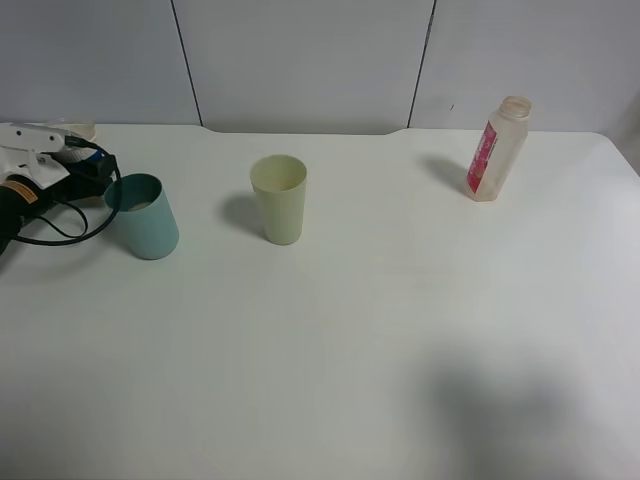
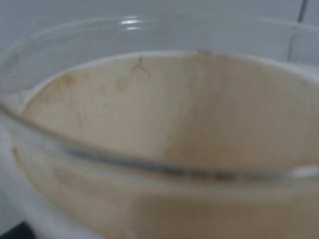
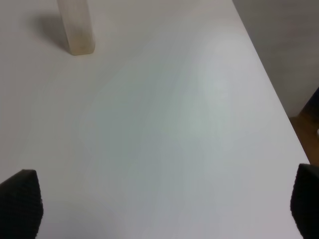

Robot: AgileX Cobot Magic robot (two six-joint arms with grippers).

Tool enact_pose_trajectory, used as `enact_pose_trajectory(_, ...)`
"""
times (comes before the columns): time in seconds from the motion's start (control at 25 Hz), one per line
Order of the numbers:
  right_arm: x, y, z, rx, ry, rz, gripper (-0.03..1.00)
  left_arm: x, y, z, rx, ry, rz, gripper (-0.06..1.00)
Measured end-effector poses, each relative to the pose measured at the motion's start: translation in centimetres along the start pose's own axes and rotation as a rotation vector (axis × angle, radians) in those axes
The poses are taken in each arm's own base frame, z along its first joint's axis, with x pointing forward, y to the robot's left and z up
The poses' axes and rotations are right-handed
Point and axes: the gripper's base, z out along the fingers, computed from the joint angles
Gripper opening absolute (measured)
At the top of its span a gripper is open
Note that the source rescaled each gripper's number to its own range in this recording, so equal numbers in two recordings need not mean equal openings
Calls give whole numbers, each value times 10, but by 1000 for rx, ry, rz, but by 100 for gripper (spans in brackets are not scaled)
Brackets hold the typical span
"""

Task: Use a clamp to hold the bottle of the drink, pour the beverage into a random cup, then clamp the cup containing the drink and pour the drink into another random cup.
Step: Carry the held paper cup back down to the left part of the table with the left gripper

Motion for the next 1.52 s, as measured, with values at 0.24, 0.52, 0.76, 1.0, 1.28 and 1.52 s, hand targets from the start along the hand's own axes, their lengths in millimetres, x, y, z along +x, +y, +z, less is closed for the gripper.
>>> enact_pose_trajectory(0.24, 0, 0, 0, 0, 0, 0, 100, 0, -3, 0, 34, 3, 6, 1)
enact_pose_trajectory(0.52, 0, 0, 0, 0, 0, 0, 100, 0, -5, 0, 55, 6, -110, 1)
enact_pose_trajectory(0.76, 0, 0, 0, 0, 0, 0, 100, 0, -5, 0, 60, 5, -214, 3)
enact_pose_trajectory(1.0, 0, 0, 0, 0, 0, 0, 100, 1, -6, 0, 63, 14, -239, 7)
enact_pose_trajectory(1.28, 0, 0, 0, 0, 0, 0, 100, 3, -6, 0, 68, 26, -249, 32)
enact_pose_trajectory(1.52, 0, 0, 0, 0, 0, 0, 100, 4, -6, 0, 67, 28, -290, 49)
